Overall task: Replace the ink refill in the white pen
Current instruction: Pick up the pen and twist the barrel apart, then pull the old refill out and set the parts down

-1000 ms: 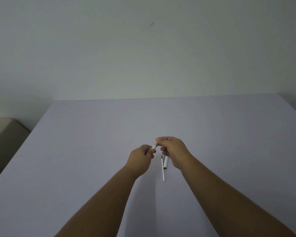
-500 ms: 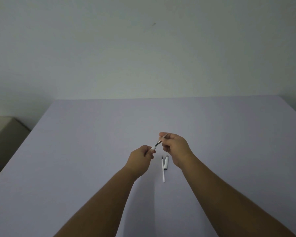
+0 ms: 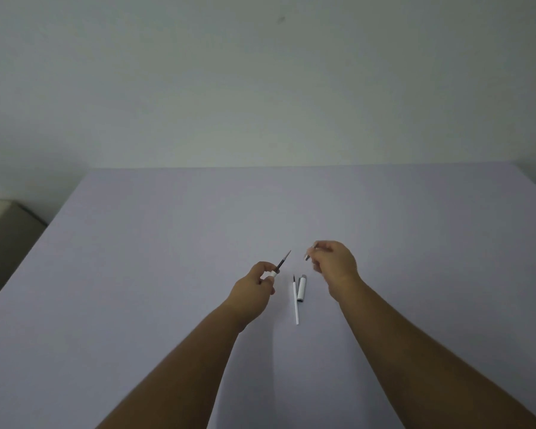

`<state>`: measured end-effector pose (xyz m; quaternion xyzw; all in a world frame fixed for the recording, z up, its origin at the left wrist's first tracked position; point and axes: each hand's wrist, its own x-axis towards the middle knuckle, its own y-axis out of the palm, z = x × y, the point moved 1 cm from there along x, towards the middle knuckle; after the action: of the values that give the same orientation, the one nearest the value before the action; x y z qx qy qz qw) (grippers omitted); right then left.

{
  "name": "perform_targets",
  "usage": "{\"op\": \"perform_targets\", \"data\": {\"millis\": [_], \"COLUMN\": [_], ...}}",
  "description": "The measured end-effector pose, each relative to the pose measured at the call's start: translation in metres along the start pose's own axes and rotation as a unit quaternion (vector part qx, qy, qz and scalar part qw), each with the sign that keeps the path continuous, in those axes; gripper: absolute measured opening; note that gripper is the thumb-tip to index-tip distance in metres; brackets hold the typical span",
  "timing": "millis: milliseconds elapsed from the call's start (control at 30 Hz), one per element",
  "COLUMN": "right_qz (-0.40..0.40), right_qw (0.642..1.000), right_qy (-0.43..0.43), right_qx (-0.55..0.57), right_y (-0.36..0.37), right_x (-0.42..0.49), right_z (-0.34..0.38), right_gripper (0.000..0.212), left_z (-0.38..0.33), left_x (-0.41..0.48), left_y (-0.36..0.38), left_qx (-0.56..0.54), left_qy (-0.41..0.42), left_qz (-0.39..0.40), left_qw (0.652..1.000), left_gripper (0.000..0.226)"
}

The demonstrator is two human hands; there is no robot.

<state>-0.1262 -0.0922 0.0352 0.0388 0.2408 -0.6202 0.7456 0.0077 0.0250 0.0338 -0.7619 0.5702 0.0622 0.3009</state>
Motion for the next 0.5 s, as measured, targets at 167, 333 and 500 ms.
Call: {"op": "perform_targets", "data": {"millis": [167,333,500], "right_qz": [0.055,0.036,0.029], "right_qw": [0.952,0.951,0.948], "right_qy": [-0.003,-0.018,-0.03], "right_qx": [-0.301,-0.305,-0.315], "right_y": [0.0,0.003,0.005], "right_x": [0.002,0.006,0.007], "right_z": [-0.055,-0.072,-0.073], "right_gripper": [0.016,0.02,0.021], "left_z": [0.018,0.027,0.029], "left_x": [0.006,0.011,0.014], "left_y": [0.012,0.019,0.023], "left_qx": [0.004,0.012,0.019], "left_qy": [-0.028,-0.037,-0.039], "left_qz": [0.012,0.023,0.026], "left_qw": [1.0,0.999,0.999], "left_gripper": [0.022,0.019,0.022]}}
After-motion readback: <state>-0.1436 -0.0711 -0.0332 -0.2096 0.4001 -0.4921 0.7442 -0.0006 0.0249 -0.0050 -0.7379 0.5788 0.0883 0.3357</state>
